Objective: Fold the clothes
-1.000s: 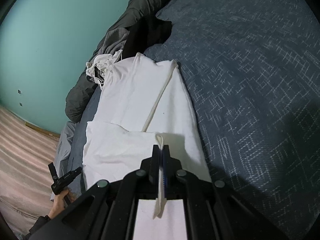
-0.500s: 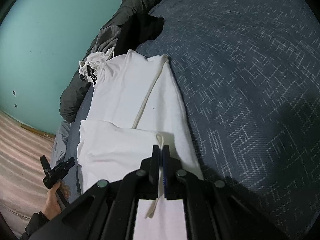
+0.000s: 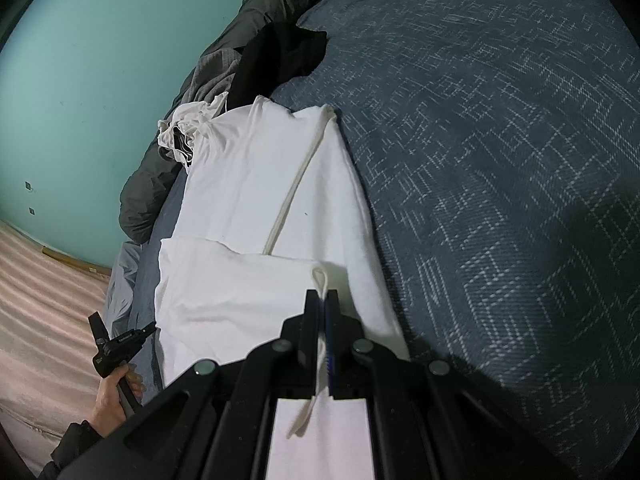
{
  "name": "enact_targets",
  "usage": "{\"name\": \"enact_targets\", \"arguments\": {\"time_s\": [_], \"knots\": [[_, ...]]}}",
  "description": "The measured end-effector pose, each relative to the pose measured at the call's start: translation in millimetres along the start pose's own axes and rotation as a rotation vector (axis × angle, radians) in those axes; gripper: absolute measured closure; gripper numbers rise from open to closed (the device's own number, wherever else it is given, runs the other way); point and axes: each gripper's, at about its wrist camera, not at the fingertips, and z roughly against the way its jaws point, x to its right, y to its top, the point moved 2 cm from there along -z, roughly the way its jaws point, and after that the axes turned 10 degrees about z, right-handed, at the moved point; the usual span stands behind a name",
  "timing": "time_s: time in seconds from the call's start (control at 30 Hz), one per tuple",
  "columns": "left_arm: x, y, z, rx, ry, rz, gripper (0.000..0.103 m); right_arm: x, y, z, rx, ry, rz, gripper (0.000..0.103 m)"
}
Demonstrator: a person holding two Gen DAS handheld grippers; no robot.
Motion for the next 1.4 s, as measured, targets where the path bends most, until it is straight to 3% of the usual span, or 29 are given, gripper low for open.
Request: {"name": "enact_targets", "arguments": {"time_s": [0.2, 0.27, 0.33, 0.37, 0.47, 0.9, 1.0, 1.27, 1.4], "knots": [[17, 21, 7, 0.016, -0.014, -0.018, 0.102, 5, 3, 6, -0.007, -0.044, -0.041, 0.100], [26, 33, 7, 0.023, -0.023, -0.019, 0.095, 0, 9, 17, 0.028, -0.086, -0.025, 0.098], [37, 47, 3, 0.031, -0.036, -0.022, 0.078, -5, 16, 28, 0.085, -0.098, -0.005, 0.098], [44, 54, 1, 0.034, -0.039, -0.027, 0.078, -8, 20, 33, 0.113, -0.104, 0.005, 0.097], [60, 75, -13, 0.026, -0.045, -0.027, 0.078, -12, 25, 33, 0.143, -0.118, 0.035, 0.092], [94, 137, -90, -0.015, -0.032, -0.009, 0.078, -1, 43, 7, 0.126, -0.066, 0.011, 0.092], [92, 144, -100, -0.025, -0.047, -0.004, 0.099, 0, 43, 2, 0.118, -0.053, 0.011, 0.092], [106, 166, -110, -0.010, -0.042, -0.058, 0.099, -4, 39, -3, 0.095, -0.035, 0.028, 0.092], [101, 167, -115, -0.016, -0.017, -0.018, 0.096, -4, 38, -7, 0.086, -0.035, 0.035, 0.092]]}}
